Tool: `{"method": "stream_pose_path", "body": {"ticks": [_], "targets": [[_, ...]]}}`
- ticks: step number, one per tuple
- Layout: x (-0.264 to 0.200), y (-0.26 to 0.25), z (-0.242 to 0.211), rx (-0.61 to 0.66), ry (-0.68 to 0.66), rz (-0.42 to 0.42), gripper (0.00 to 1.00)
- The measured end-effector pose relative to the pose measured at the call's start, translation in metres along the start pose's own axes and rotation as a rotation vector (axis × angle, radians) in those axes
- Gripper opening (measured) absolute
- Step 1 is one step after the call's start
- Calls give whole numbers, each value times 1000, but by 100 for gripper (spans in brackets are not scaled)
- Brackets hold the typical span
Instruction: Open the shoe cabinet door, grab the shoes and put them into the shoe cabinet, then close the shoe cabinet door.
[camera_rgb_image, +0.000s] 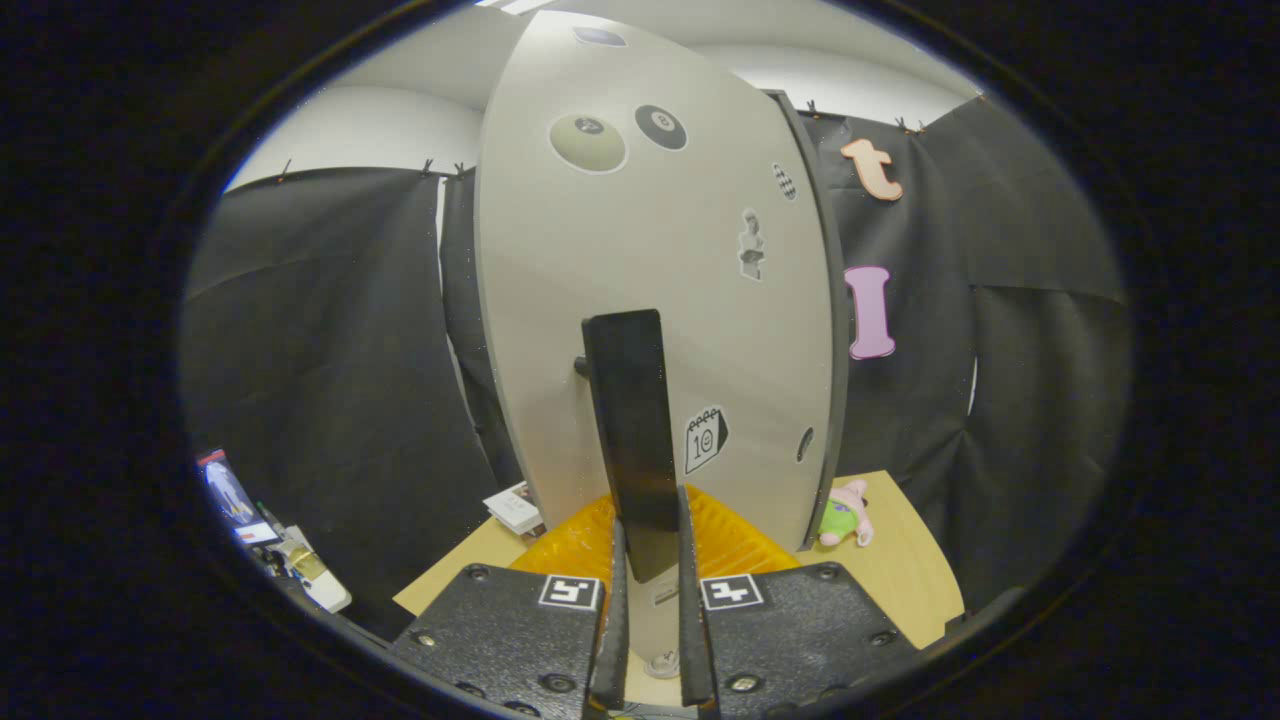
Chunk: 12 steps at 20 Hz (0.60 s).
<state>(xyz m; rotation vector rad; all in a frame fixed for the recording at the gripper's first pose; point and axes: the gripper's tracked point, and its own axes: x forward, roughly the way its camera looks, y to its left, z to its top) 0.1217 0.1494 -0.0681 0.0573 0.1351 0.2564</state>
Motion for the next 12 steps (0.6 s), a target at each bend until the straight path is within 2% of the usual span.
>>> {"method": "stream_pose_path", "body": {"ticks": [6, 12], "targets": [[-11, -27, 0, -6, -12, -120, 16], [-26, -73, 5, -48, -29, -322, 4]]}}
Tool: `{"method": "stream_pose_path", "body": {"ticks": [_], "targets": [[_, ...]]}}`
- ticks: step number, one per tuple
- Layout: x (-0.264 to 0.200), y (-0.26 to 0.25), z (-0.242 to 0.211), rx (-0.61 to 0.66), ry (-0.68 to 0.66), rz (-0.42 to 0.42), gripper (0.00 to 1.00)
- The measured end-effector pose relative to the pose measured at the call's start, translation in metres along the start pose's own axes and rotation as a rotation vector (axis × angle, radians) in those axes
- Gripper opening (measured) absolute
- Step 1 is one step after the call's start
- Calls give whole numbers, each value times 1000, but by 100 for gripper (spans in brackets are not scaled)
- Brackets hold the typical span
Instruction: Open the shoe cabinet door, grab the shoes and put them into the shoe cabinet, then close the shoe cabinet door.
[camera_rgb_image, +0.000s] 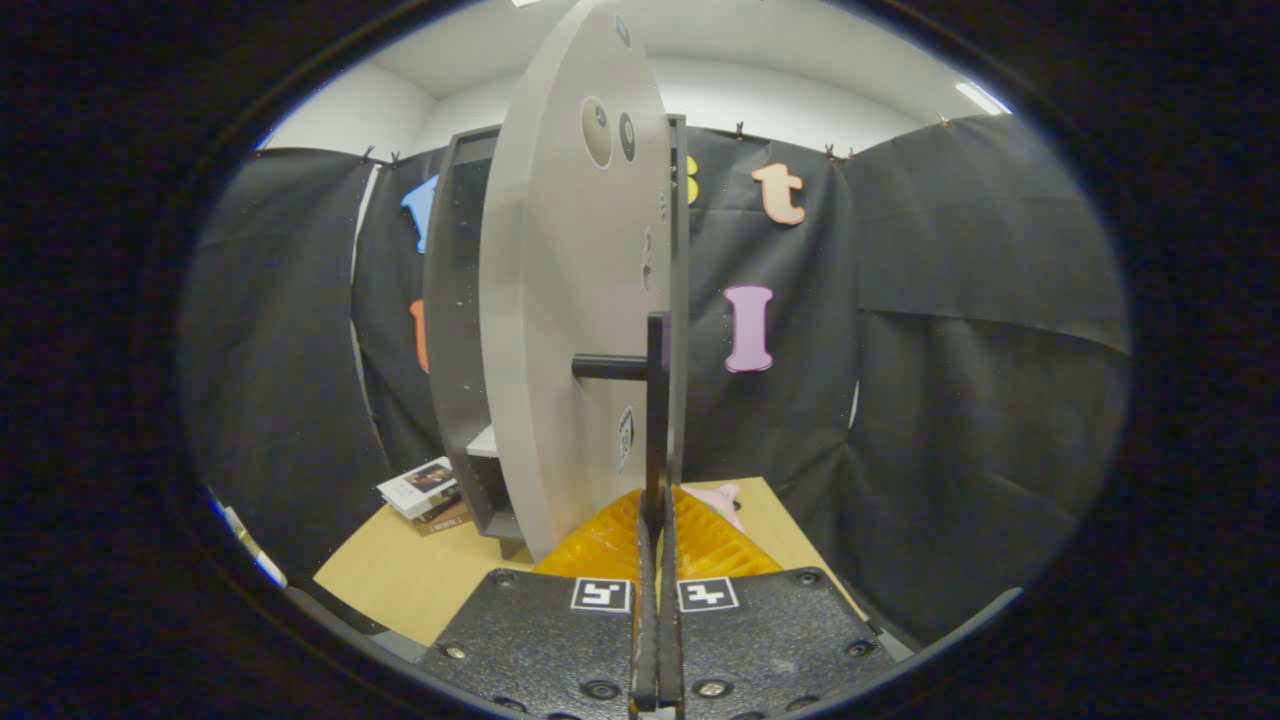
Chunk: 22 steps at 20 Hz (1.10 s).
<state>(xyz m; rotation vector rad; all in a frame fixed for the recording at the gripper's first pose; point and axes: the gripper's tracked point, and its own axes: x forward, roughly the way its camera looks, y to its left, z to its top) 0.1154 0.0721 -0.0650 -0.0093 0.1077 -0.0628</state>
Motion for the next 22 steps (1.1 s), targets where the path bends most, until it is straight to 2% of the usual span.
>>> {"method": "stream_pose_path", "body": {"ticks": [3, 14, 17, 20, 22], "targets": [[-3, -1, -1, 31, 7, -21, 4], [-2, -5, -1, 67, 2, 25, 4], [-2, -10, 0, 58, -4, 7, 4], [-5, -24, -2, 30, -3, -59, 4], [-10, -26, -6, 14, 8, -62, 4]]}}
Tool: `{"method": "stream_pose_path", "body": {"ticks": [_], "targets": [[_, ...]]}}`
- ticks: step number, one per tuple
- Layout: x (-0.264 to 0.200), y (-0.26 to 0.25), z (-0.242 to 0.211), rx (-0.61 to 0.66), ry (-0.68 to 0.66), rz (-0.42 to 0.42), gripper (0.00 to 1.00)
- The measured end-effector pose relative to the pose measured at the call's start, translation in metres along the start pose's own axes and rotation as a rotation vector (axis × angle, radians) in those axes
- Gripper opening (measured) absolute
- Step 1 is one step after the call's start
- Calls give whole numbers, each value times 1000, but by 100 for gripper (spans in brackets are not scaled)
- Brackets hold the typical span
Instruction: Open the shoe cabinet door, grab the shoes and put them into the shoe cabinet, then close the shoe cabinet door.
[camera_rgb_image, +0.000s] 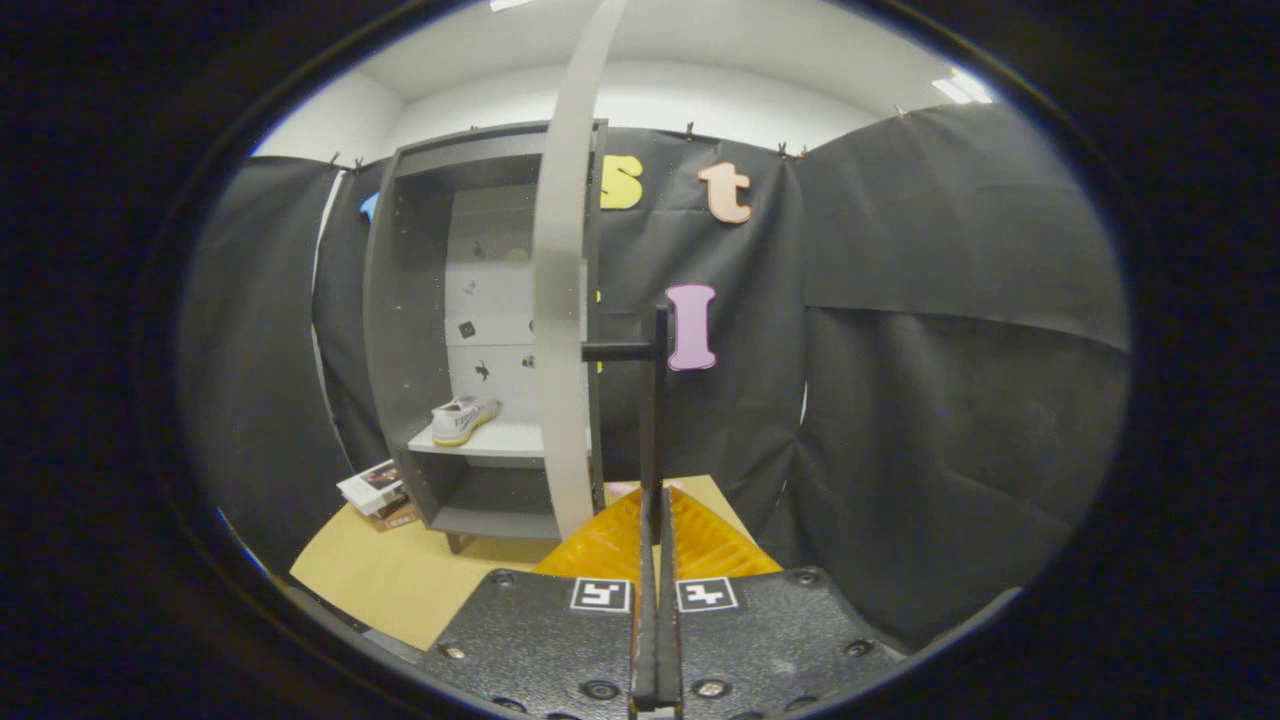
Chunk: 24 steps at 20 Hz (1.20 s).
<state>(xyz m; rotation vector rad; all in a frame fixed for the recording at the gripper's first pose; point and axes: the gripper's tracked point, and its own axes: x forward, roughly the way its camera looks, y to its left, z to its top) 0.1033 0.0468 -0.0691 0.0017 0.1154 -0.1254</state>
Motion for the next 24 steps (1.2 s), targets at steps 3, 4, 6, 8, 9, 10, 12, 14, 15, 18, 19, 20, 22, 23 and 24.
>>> {"method": "stream_pose_path", "body": {"ticks": [3, 4, 6, 8, 9, 10, 12, 14, 15, 18, 19, 20, 22, 23, 24], "targets": [[-8, -12, -5, -56, 23, -36, 4], [-13, -16, -5, -77, 28, -42, 4], [-16, -11, -10, -114, 45, 0, 23], [-20, -6, -17, -158, 80, 54, 55], [-21, -6, -23, -169, 94, 65, 71], [-22, -7, -24, -179, 101, 62, 87], [-27, -2, -31, -180, 135, 80, 100], [-33, 15, -43, -148, 177, 136, 100], [-33, 24, -48, -130, 198, 161, 100], [-37, 46, -66, -56, 261, 212, 100], [-38, 52, -72, -44, 285, 225, 100], [-37, 57, -77, -41, 299, 236, 100], [-35, 63, -85, -53, 321, 255, 100], [-34, 66, -88, -71, 328, 268, 100], [-30, 67, -92, -91, 329, 278, 100]]}}
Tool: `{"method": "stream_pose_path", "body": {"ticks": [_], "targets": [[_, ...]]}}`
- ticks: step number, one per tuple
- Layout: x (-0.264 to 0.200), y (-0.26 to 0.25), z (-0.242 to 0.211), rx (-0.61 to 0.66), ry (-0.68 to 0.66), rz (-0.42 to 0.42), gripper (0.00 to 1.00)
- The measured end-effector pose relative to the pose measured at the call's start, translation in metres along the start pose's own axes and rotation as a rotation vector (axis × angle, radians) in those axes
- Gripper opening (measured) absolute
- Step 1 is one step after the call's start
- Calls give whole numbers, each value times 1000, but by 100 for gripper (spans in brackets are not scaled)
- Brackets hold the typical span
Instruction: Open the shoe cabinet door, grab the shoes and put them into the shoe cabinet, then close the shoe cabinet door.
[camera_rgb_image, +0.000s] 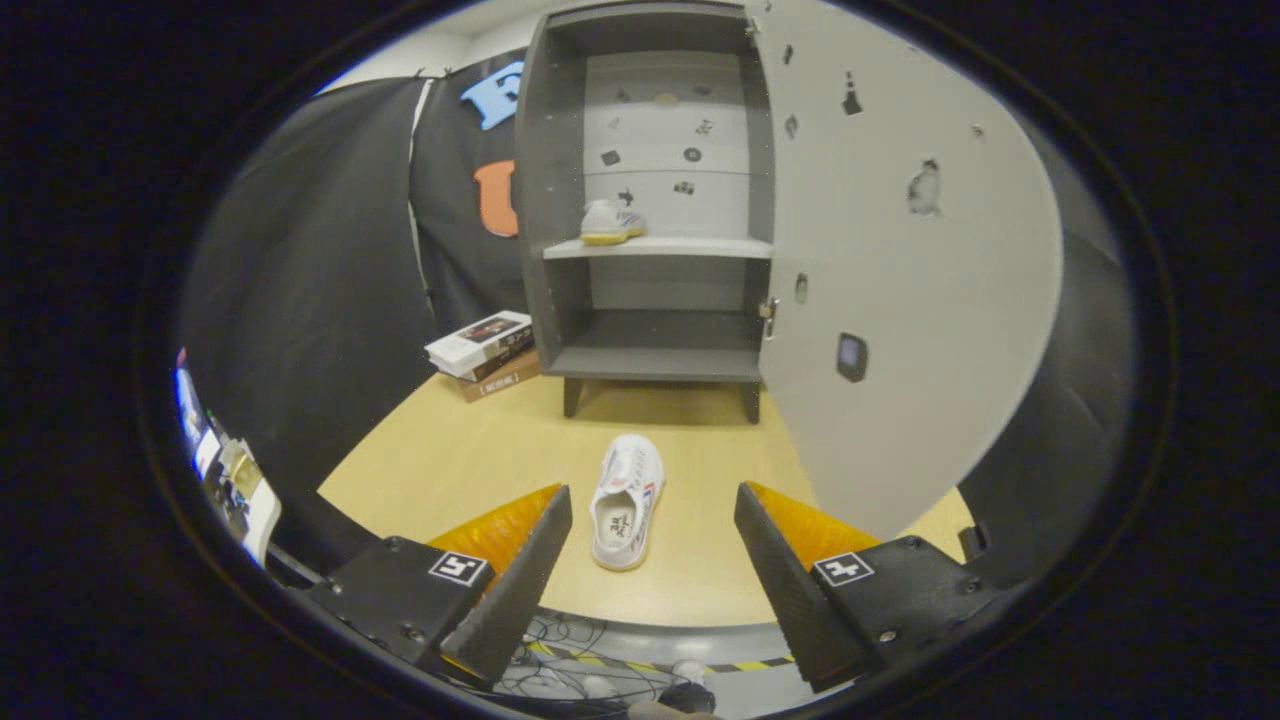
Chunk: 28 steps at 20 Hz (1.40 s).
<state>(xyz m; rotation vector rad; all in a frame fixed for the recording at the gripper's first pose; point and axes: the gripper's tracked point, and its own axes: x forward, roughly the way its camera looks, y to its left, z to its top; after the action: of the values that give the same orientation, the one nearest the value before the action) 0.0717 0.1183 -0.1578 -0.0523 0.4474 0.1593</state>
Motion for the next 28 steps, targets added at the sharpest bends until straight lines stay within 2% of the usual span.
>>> {"method": "stream_pose_path", "body": {"ticks": [2, 5, 9, 13, 15, 19, 25, 28], "targets": [[10, 2, -6, -40, 23, 23, 100], [14, 16, -16, -12, 77, 74, 100], [16, 18, -30, -4, 137, 80, 100], [13, 35, -45, 54, 242, 128, 100], [14, 28, -46, 51, 243, 94, 100], [15, 23, -46, 31, 253, 82, 100], [33, 21, -42, 57, 237, 118, 100], [22, 21, -38, 52, 241, 142, 100]]}}
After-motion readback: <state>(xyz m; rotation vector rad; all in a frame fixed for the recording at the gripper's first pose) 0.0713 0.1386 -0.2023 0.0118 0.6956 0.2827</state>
